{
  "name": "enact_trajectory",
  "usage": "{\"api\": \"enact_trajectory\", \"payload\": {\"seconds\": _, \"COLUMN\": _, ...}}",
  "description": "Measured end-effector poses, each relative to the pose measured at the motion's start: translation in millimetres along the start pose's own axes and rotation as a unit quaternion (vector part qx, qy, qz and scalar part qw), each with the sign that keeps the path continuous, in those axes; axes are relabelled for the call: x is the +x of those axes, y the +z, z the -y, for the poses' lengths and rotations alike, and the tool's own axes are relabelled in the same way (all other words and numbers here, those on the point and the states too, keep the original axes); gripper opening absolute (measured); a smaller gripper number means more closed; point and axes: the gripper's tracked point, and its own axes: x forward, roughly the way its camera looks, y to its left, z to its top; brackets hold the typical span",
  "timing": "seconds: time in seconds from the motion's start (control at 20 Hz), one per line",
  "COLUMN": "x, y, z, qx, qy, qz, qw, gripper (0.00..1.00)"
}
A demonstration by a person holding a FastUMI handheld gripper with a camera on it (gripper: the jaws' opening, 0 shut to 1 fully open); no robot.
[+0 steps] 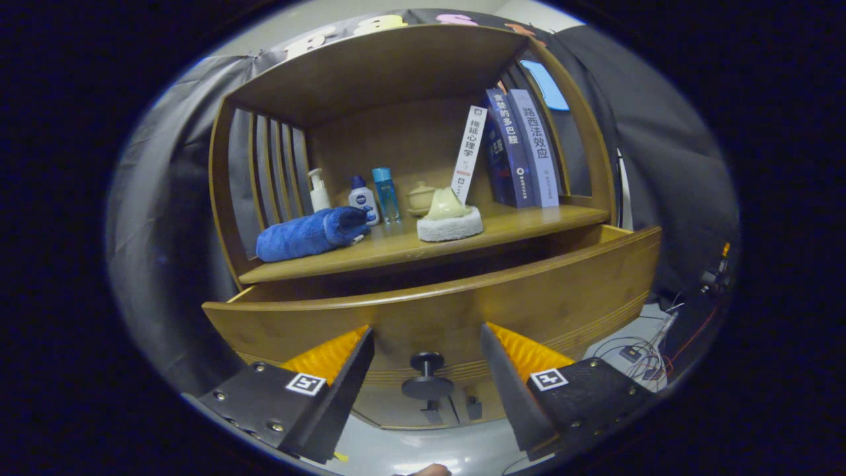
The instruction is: Pull open the drawer, take out the items inside it, and place them on the countertop above the cabinet.
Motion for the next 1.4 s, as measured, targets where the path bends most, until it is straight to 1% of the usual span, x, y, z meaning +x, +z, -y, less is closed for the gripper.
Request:
{"api": "enact_trajectory", "payload": {"seconds": 0.4, "x": 30, "y": 6, "z": -2, "qx": 0.003, "qy": 0.0, "qz": -0.004, "qw": 1.0, "gripper": 0.97}}
{"api": "enact_trajectory", "payload": {"seconds": 1.0, "x": 61, "y": 13, "z": -4, "qx": 0.008, "qy": 0.0, "qz": -0.008, "qw": 1.0, "gripper": 0.97}}
{"api": "enact_trajectory", "payload": {"seconds": 1.2, "x": 64, "y": 13, "z": -3, "qx": 0.01, "qy": 0.0, "qz": -0.008, "qw": 1.0, "gripper": 0.97}}
{"api": "enact_trajectory", "payload": {"seconds": 1.4, "x": 64, "y": 14, "z": -3, "qx": 0.021, "qy": 0.002, "qz": -0.004, "qw": 1.0, "gripper": 0.95}}
